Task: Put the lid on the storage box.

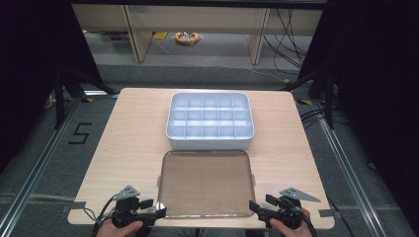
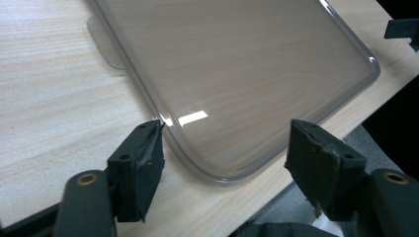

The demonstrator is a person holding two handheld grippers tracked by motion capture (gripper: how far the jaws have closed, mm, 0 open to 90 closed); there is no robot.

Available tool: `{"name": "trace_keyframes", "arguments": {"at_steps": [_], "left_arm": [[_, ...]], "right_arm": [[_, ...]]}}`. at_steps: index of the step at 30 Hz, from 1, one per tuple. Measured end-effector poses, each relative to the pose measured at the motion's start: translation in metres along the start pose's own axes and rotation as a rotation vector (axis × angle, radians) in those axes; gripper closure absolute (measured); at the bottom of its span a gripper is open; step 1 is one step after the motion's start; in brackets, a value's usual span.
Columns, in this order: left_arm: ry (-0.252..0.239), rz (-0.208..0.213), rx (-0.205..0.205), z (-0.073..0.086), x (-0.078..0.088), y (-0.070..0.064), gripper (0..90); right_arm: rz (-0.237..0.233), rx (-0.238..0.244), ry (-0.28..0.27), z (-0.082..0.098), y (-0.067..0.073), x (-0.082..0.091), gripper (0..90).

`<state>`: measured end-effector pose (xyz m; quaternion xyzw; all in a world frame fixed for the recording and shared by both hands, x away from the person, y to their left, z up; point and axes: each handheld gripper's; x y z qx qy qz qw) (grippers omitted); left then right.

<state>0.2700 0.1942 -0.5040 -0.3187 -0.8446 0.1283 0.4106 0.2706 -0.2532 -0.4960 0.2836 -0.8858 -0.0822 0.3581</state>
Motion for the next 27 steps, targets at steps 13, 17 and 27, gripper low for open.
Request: {"name": "trace_keyframes", "arguments": {"at_steps": [13, 17, 27], "left_arm": [[-0.005, -0.028, 0.011, -0.012, -0.012, 0.011, 42.9], [0.025, -0.038, 0.004, -0.018, -0.015, 0.017, 45.3], [0.033, -0.037, 0.04, -0.018, -0.022, 0.018, 46.2]], "right_arm": [[-0.018, -0.009, 0.029, -0.008, -0.004, -0.019, 29.4], [0.007, -0.004, 0.045, -0.012, -0.004, -0.026, 31.1], [0.004, -0.028, 0.065, -0.015, -0.005, -0.038, 32.3]]}}
Point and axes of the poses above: each handheld gripper's, and its own axes: x roughly backward along the jaws, z roughly out of its underside, y roughly to its left, and after that the axes turned 5 degrees about x, right-handed
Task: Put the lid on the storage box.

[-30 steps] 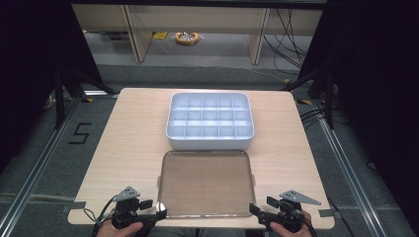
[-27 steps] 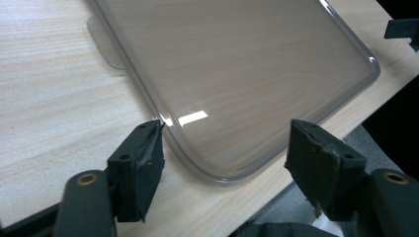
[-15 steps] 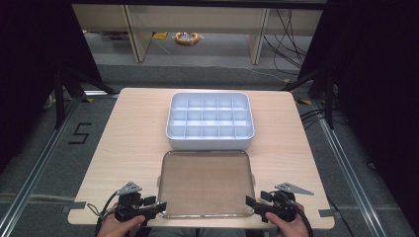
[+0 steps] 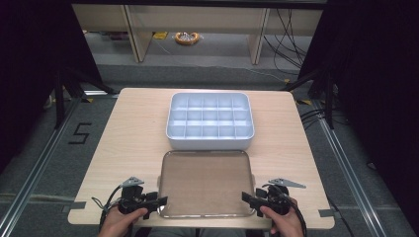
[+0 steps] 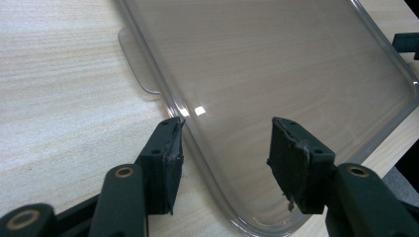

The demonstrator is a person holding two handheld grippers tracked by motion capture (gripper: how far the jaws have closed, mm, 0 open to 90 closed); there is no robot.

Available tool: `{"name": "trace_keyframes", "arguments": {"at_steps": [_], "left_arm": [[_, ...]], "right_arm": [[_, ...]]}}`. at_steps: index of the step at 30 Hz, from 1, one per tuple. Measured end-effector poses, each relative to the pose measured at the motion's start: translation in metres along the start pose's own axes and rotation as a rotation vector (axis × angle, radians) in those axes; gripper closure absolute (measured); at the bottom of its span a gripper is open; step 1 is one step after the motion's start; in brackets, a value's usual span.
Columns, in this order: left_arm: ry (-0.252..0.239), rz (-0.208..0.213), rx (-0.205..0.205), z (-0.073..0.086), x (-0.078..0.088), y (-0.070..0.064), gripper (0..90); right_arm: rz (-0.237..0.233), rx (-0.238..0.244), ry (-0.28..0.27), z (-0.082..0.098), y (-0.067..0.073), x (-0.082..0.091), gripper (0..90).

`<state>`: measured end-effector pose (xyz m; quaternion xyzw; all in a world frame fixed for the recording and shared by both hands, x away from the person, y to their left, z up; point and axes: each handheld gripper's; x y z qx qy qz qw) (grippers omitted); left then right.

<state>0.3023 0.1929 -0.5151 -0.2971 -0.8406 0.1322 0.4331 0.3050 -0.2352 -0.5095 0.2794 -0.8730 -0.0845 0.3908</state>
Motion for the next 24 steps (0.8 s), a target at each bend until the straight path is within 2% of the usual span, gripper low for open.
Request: {"name": "trace_keyframes", "arguments": {"at_steps": [2, 4, 5, 6, 7, 8, 9, 11, 12, 13, 14, 15, 16, 17, 19, 20, 21, 22, 24], "left_arm": [[0.013, 0.01, -0.007, 0.0, 0.001, 0.001, 46.3], [0.005, 0.003, 0.01, 0.001, 0.001, 0.001, 46.3], [0.003, 0.0, 0.009, 0.001, 0.001, 0.0, 46.3], [-0.001, 0.0, 0.007, 0.002, 0.001, 0.0, 46.3], [0.002, 0.012, 0.006, 0.002, 0.002, 0.001, 46.2], [0.002, 0.012, 0.006, 0.002, 0.002, 0.001, 46.3], [0.003, 0.01, 0.021, 0.003, 0.003, 0.001, 46.2], [-0.001, 0.007, 0.022, 0.003, 0.003, 0.001, 46.2], [0.013, 0.017, 0.001, 0.003, 0.005, 0.002, 45.9], [0.011, 0.015, 0.005, 0.003, 0.005, 0.002, 45.8], [0.007, 0.012, 0.007, 0.004, 0.005, 0.002, 45.8], [-0.001, 0.008, 0.017, 0.004, 0.005, 0.002, 45.8], [-0.001, 0.008, 0.017, 0.004, 0.005, 0.002, 45.8], [-0.001, 0.005, 0.014, 0.005, 0.005, 0.002, 46.0], [-0.009, 0.013, 0.017, 0.005, 0.005, 0.001, 46.4], [-0.001, 0.022, 0.016, 0.005, 0.005, 0.0, 47.3], [-0.001, 0.022, 0.016, 0.005, 0.005, 0.0, 48.4], [0.005, 0.026, -0.002, 0.006, 0.004, -0.001, 48.9], [-0.001, 0.022, -0.004, 0.006, 0.003, -0.003, 47.1]], "right_arm": [[0.005, -0.011, 0.004, 0.0, 0.0, -0.003, 32.3], [0.011, -0.018, -0.008, 0.001, 0.002, -0.004, 32.0], [0.008, -0.077, 0.007, 0.002, 0.005, -0.002, 31.8], [-0.006, -0.06, -0.017, 0.003, 0.0, -0.002, 31.6], [-0.014, -0.092, -0.025, 0.004, 0.0, -0.002, 31.6], [-0.014, -0.092, -0.025, 0.004, 0.0, -0.002, 31.6], [-0.037, -0.159, -0.04, 0.007, -0.004, 0.0, 34.2], [-0.042, -0.17, -0.046, 0.008, -0.005, 0.001, 35.5], [-0.053, -0.201, -0.042, 0.01, -0.003, 0.002, 37.1], [-0.054, -0.176, -0.054, 0.011, -0.005, 0.002, 38.9], [-0.054, -0.176, -0.054, 0.011, -0.005, 0.002, 38.9], [-0.067, -0.186, -0.041, 0.014, -0.006, 0.005, 43.3], [-0.082, -0.253, -0.034, 0.014, -0.002, 0.008, 44.7], [-0.086, -0.28, -0.055, 0.016, -0.006, 0.007, 46.8], [-0.109, -0.321, -0.053, 0.019, -0.006, 0.008, 48.3], [-0.14, -0.351, -0.047, 0.02, -0.005, 0.008, 54.8], [-0.15, -0.342, -0.04, 0.021, -0.006, 0.006, 56.3], [-0.163, -0.355, -0.04, 0.022, -0.003, 0.005, 58.1], [-0.1, -0.255, -0.065, 0.02, 0.0, 0.005, 56.4]]}}
Point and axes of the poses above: each handheld gripper's, and its own axes: x roughly backward along the jaws, z roughly out of its underside, y roughly to its left, and after that the axes turned 5 degrees about x, right-handed
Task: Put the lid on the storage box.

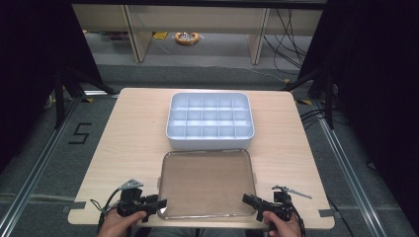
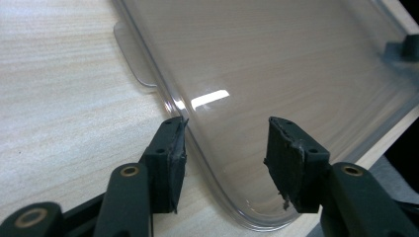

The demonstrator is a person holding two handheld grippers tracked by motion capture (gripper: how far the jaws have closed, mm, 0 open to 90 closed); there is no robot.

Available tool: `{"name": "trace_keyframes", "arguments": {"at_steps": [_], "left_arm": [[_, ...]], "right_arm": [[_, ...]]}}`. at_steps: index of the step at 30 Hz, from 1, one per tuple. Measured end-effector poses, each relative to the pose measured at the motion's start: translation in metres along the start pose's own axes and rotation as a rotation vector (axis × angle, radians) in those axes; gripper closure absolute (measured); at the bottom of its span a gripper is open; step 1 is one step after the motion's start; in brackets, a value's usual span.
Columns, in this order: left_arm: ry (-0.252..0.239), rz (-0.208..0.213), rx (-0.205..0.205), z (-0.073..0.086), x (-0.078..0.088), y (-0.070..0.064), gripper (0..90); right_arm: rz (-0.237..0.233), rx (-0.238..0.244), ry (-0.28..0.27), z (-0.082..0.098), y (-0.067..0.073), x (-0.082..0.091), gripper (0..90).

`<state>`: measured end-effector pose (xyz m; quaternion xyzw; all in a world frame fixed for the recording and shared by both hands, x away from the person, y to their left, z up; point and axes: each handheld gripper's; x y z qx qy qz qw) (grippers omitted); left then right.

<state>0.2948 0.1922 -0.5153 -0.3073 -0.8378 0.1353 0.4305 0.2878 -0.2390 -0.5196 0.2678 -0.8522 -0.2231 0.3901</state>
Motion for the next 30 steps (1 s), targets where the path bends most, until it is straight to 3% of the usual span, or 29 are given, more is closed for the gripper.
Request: {"name": "trace_keyframes", "arguments": {"at_steps": [2, 5, 8, 11, 14, 16, 17, 18, 19, 21, 22, 29, 30], "left_arm": [[0.006, 0.01, 0.003, -0.001, 0.0, 0.001, 46.2], [0.012, 0.026, -0.005, -0.001, 0.0, 0.003, 43.4], [0.012, 0.045, 0.001, -0.001, 0.0, 0.001, 37.0], [0.008, 0.04, 0.0, -0.001, -0.001, 0.001, 33.2], [0.005, 0.043, 0.024, -0.002, 0.0, 0.003, 29.0], [0.0, 0.039, 0.026, -0.002, 0.0, 0.003, 28.0], [-0.004, 0.037, 0.03, -0.003, 0.0, 0.003, 27.5], [-0.004, 0.037, 0.03, -0.003, 0.0, 0.003, 27.1], [-0.004, 0.04, 0.03, -0.003, 0.0, 0.003, 27.0], [-0.005, 0.037, 0.031, -0.003, -0.001, 0.003, 27.0], [-0.007, 0.039, 0.03, -0.003, -0.001, 0.003, 25.0], [-0.008, 0.048, 0.041, -0.003, -0.002, 0.002, 22.1], [-0.006, 0.05, 0.044, -0.003, -0.002, 0.003, 22.1]], "right_arm": [[-0.017, 0.08, -0.016, -0.002, 0.0, 0.004, 57.7], [-0.043, 0.1, -0.019, -0.002, 0.003, 0.009, 57.8], [-0.068, 0.192, -0.053, -0.003, 0.01, 0.017, 58.1], [-0.099, 0.221, -0.064, -0.003, 0.018, 0.023, 58.3], [-0.117, 0.298, -0.074, 0.0, 0.021, 0.028, 58.7], [-0.117, 0.286, -0.063, 0.001, 0.025, 0.03, 58.7], [-0.129, 0.324, -0.079, 0.004, 0.029, 0.033, 59.3], [-0.129, 0.324, -0.079, 0.004, 0.029, 0.033, 59.3], [-0.134, 0.374, -0.101, 0.004, 0.032, 0.037, 59.8], [-0.148, 0.385, -0.113, 0.005, 0.034, 0.038, 59.9], [-0.145, 0.419, -0.123, 0.005, 0.035, 0.04, 60.0], [-0.153, 0.434, -0.108, 0.008, 0.034, 0.043, 60.0], [-0.171, 0.451, -0.113, 0.009, 0.034, 0.043, 60.0]]}}
Point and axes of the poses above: each handheld gripper's, and its own axes: x roughly backward along the jaws, z roughly out of its underside, y roughly to its left, and after that the axes turned 5 degrees about x, right-handed
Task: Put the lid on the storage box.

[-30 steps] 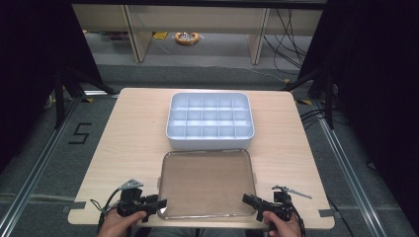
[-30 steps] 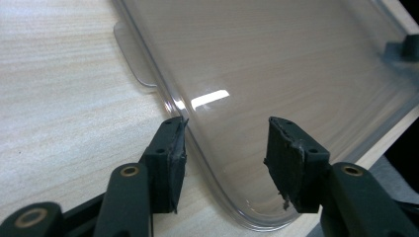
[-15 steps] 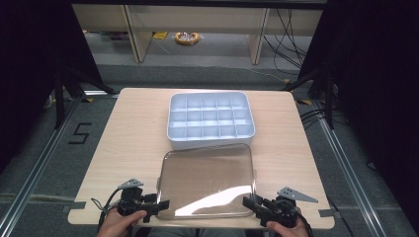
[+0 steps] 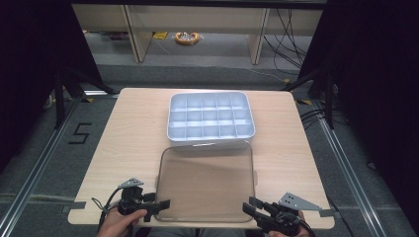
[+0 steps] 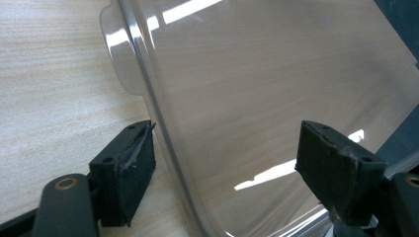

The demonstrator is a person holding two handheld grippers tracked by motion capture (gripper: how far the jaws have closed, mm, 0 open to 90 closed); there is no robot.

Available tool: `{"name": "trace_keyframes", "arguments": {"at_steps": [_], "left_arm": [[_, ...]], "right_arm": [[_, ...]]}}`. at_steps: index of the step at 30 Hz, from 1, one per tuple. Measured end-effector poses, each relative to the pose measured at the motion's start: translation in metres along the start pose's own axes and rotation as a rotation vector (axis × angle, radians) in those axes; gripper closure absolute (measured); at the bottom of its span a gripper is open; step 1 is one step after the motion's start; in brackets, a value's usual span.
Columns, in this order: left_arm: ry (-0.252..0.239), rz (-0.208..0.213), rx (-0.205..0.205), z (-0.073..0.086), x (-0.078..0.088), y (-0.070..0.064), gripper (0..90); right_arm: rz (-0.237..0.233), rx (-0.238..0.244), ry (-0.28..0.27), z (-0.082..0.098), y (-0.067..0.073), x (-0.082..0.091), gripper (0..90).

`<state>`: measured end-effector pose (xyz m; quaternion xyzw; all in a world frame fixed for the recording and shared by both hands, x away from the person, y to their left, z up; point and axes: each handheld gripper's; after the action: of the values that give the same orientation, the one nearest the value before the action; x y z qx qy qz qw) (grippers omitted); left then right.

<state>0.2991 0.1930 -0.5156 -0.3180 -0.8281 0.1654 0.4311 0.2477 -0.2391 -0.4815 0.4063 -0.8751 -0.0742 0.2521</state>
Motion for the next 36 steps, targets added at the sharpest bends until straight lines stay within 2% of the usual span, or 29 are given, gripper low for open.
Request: {"name": "trace_keyframes", "arguments": {"at_steps": [3, 5, 6, 7, 8, 9, 10, 11, 12, 13, 15, 16, 17, 18, 20, 21, 24, 25, 26, 27, 28, 29, 32, 33, 34, 35, 36], "left_arm": [[0.007, 0.007, 0.003, -0.001, 0.0, 0.001, 22.2], [0.003, 0.029, 0.028, 0.0, 0.0, 0.002, 23.5], [0.004, 0.026, 0.026, 0.0, 0.0, 0.002, 28.6], [-0.007, -0.017, -0.006, 0.0, 0.001, 0.003, 35.8], [-0.007, -0.017, -0.006, 0.0, 0.001, 0.003, 42.9], [-0.021, -0.008, 0.012, 0.001, 0.002, 0.005, 46.3], [-0.021, -0.008, 0.012, 0.001, 0.002, 0.005, 48.9], [-0.039, 0.001, 0.013, 0.001, 0.003, 0.007, 52.0], [-0.039, 0.001, 0.013, 0.001, 0.003, 0.007, 54.2], [-0.049, 0.001, 0.013, 0.001, 0.004, 0.006, 54.2], [-0.081, 0.013, 0.005, 0.001, 0.006, 0.004, 61.1], [-0.09, 0.017, 0.002, 0.001, 0.007, 0.003, 62.0], [-0.118, 0.028, -0.013, 0.001, 0.009, 0.001, 63.3], [-0.118, 0.028, -0.013, 0.001, 0.009, 0.001, 64.5], [-0.139, 0.041, -0.01, 0.001, 0.011, -0.001, 65.6], [-0.145, 0.044, -0.015, 0.001, 0.012, -0.001, 65.8], [-0.157, 0.049, -0.017, 0.001, 0.014, -0.003, 66.0], [-0.164, 0.049, -0.021, 0.001, 0.014, -0.005, 66.0], [-0.166, 0.044, -0.032, 0.001, 0.015, -0.006, 65.9], [-0.169, 0.051, -0.033, 0.0, 0.015, -0.008, 65.7], [-0.173, 0.048, -0.036, 0.0, 0.016, -0.009, 65.6], [-0.18, 0.041, -0.058, -0.001, 0.017, -0.013, 65.5], [-0.186, 0.027, -0.078, -0.002, 0.019, -0.016, 65.1], [-0.193, 0.024, -0.082, -0.003, 0.019, -0.017, 65.1], [-0.201, 0.022, -0.084, -0.004, 0.02, -0.018, 65.1], [-0.213, 0.019, -0.094, -0.007, 0.021, -0.02, 65.1], [-0.214, 0.019, -0.098, -0.008, 0.021, -0.02, 65.1]], "right_arm": [[-0.017, 0.024, 0.017, 0.0, 0.0, 0.001, 60.1], [-0.002, 0.042, 0.022, 0.0, 0.0, 0.002, 60.1], [0.018, 0.036, 0.015, 0.001, -0.001, 0.001, 60.1], [0.009, 0.008, 0.016, 0.002, -0.002, 0.0, 60.0], [0.002, -0.008, 0.022, 0.003, -0.004, 0.0, 59.8], [0.015, -0.023, 0.024, 0.004, -0.006, -0.001, 59.7], [0.018, -0.028, 0.025, 0.005, -0.007, -0.001, 59.2], [0.043, -0.017, 0.049, 0.005, -0.009, -0.001, 58.6], [0.063, -0.029, 0.061, 0.005, -0.01, -0.002, 58.2], [0.063, -0.029, 0.061, 0.005, -0.01, -0.002, 58.2], [0.126, -0.097, 0.118, 0.006, -0.007, -0.003, 57.0], [0.151, -0.047, 0.125, 0.006, -0.011, -0.003, 56.8], [0.144, -0.045, 0.115, 0.007, -0.012, -0.005, 56.8], [0.144, -0.045, 0.115, 0.007, -0.012, -0.005, 56.8], [0.203, -0.025, 0.145, 0.007, -0.013, -0.007, 56.4], [0.206, -0.03, 0.167, 0.006, -0.012, -0.007, 56.4], [0.215, -0.023, 0.15, 0.007, -0.014, -0.01, 56.2], [0.227, -0.019, 0.172, 0.007, -0.014, -0.01, 56.1], [0.224, -0.055, 0.177, 0.007, -0.011, -0.01, 55.9], [0.252, -0.029, 0.193, 0.007, -0.015, -0.012, 55.7], [0.245, -0.048, 0.199, 0.008, -0.015, -0.013, 55.4], [0.252, -0.072, 0.206, 0.007, -0.014, -0.013, 55.2], [0.252, -0.045, 0.196, 0.007, -0.017, -0.014, 55.0], [0.27, -0.075, 0.201, 0.005, -0.014, -0.016, 54.6], [0.273, -0.029, 0.203, 0.003, -0.019, -0.016, 54.6], [0.283, -0.076, 0.203, 0.001, -0.015, -0.018, 54.6], [0.278, -0.071, 0.19, -0.001, -0.016, -0.018, 54.4]]}}
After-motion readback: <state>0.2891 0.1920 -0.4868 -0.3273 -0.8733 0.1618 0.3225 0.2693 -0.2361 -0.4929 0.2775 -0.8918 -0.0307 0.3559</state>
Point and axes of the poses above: each handheld gripper's, and its own axes: x roughly backward along the jaws, z roughly out of its underside, y roughly to its left, and after that the axes turned 5 degrees about x, right-handed
